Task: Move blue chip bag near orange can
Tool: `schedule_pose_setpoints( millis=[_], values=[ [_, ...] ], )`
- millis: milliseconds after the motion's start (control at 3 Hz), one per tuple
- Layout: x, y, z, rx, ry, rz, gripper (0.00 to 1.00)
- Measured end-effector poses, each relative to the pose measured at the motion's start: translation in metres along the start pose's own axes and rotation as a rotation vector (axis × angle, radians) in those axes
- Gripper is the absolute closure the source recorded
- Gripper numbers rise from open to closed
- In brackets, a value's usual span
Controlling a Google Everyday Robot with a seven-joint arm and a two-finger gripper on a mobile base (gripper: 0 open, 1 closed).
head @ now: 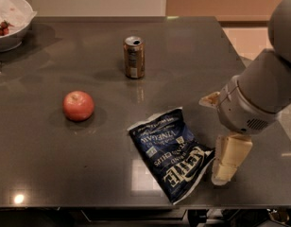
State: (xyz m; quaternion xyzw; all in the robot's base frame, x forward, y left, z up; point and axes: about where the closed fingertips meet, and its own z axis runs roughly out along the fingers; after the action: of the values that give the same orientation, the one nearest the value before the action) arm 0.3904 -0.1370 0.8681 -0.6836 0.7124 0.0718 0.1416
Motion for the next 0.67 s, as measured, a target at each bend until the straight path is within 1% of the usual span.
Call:
schedule_pose_setpoints(
  millis=[333, 667],
  values=[
    [-0.001, 0.005, 0.01, -0.006, -0.008, -0.01, 0.0],
    [-0.004, 0.019, 0.022, 0.004, -0.023, -0.042, 0.0]
  ],
)
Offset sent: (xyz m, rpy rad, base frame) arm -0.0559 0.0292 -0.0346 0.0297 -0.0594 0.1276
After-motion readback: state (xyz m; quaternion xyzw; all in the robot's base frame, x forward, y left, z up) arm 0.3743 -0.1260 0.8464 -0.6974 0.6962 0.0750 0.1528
